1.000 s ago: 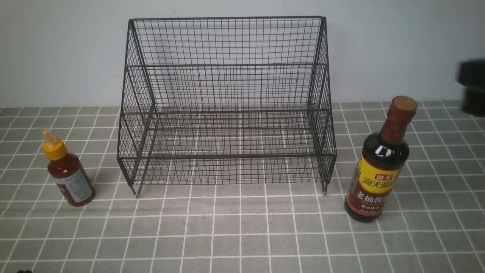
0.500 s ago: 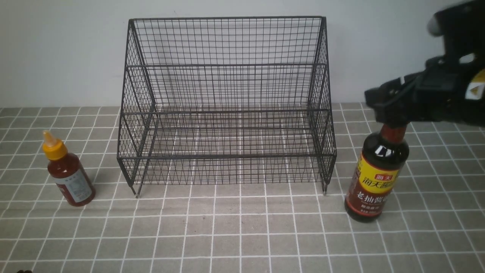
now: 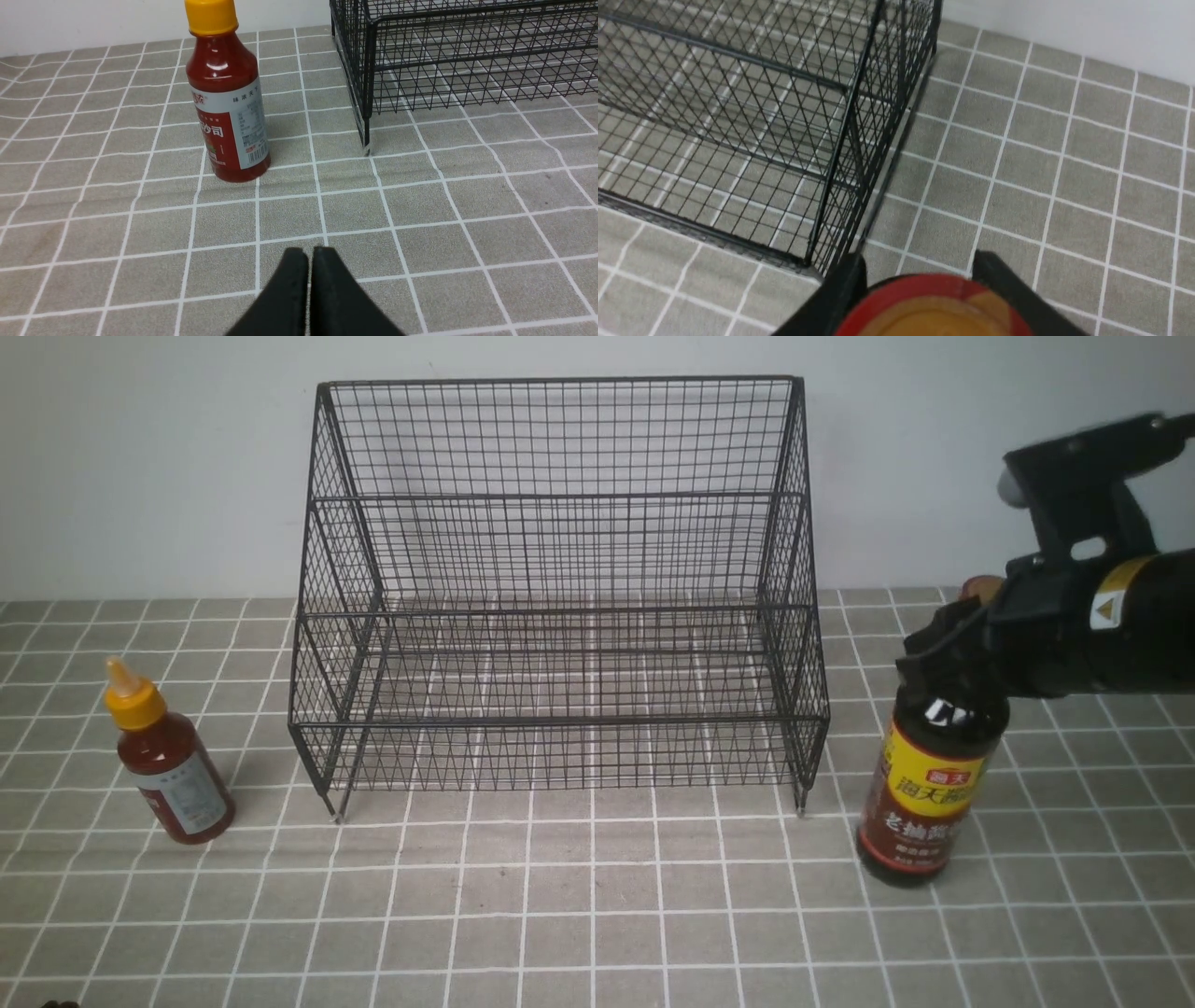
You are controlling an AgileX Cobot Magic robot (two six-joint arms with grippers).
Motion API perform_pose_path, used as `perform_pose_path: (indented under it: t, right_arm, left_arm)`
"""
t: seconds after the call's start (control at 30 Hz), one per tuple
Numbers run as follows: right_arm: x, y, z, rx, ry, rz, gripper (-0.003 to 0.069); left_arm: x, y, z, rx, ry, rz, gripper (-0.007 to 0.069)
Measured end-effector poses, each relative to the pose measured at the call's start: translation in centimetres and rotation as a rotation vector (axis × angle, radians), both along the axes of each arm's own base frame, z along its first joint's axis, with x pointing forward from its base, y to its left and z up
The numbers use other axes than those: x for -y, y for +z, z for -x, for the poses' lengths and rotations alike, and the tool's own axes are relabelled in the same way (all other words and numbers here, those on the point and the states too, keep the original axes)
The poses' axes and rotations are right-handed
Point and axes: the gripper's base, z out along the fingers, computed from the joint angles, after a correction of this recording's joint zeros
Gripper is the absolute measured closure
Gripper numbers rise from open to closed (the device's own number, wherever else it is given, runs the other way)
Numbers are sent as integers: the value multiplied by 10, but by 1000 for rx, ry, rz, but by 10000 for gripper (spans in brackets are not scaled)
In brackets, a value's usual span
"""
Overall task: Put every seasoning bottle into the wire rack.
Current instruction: Use the right arm to grab the condiment bottle closest to it, then use the right arm to put the condiment bottle back on the shelf
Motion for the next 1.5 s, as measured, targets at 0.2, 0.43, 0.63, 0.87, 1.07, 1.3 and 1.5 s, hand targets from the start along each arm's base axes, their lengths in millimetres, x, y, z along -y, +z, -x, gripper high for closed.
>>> perform_pose_path:
  t: [0.2,0.43,0.63,0.87,1.07,1.3,1.5]
  right_arm:
    - [9,69,22,95,10,5,389]
    - [8,153,35,292,67,-80,389]
    - [-13,175,19,313,204,-168,389]
    - [-45,161,-30,271,329,-242,389]
    - [-63,145,-75,260,345,-249,389]
    - [-74,117,-110,224,333,-238,389]
    - [-79,90,-125,177,358,-182,389]
  left_arm:
    - [0,0,0,0,0,0,631]
    - [0,0,0,0,0,0,631]
    - [0,0,0,0,0,0,631]
    - [0,0,0,0,0,0,631]
    - [0,0,0,0,0,0,631]
    - [0,0,0,0,0,0,631]
    - [0,0,0,0,0,0,631]
